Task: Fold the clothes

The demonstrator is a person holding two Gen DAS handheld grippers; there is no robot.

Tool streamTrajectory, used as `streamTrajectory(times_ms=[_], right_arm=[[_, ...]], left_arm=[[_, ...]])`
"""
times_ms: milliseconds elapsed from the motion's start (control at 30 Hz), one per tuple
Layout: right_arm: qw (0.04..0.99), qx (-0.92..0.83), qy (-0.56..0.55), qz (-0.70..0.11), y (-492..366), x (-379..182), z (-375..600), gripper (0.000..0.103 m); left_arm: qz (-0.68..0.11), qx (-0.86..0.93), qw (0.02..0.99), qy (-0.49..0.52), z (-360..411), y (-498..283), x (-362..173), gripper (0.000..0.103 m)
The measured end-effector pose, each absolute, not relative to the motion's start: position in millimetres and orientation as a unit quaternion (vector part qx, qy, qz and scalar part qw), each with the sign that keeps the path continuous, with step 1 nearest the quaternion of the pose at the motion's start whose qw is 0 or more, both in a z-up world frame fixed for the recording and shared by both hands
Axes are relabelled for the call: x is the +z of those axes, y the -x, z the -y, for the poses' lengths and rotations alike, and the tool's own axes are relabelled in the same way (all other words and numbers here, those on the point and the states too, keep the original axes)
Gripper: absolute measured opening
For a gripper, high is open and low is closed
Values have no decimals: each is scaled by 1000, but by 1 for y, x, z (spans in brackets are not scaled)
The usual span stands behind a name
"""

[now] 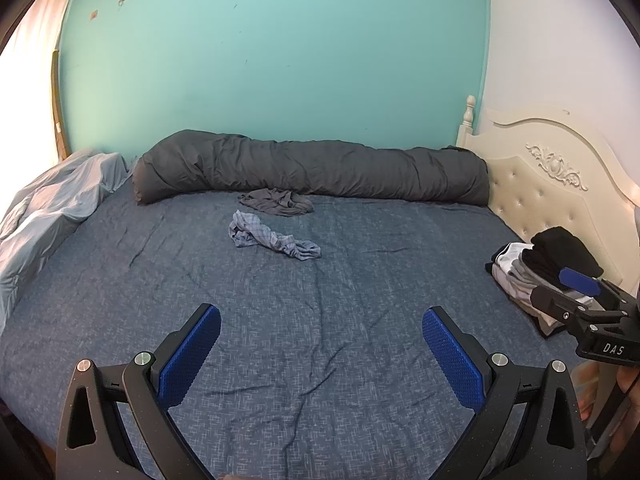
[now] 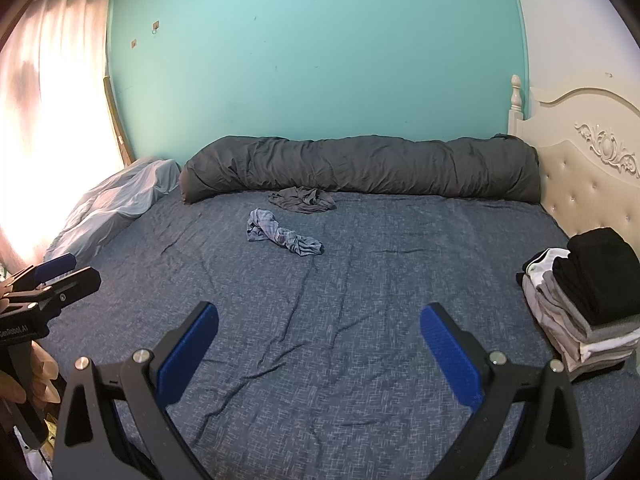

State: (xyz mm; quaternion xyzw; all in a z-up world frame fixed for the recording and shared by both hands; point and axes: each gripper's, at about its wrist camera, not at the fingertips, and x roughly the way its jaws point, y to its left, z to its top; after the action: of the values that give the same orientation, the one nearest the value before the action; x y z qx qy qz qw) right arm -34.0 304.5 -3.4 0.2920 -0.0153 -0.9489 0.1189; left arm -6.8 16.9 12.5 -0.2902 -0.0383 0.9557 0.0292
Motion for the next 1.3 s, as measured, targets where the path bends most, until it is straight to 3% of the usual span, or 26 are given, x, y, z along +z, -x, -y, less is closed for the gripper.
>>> streamTrajectory(times_ms=[567, 1100, 1300], right_arm=[[148, -925, -347, 38, 88, -56, -297, 102], [210, -904, -372, 24, 262, -160, -232, 103], [224, -899, -375, -23, 333, -191, -197, 103]], left_arm=[[71, 946, 22, 317, 10, 46, -28, 103], [145, 923, -55, 351, 91, 155, -165, 103], [194, 909, -87, 358, 129, 182, -220, 103]])
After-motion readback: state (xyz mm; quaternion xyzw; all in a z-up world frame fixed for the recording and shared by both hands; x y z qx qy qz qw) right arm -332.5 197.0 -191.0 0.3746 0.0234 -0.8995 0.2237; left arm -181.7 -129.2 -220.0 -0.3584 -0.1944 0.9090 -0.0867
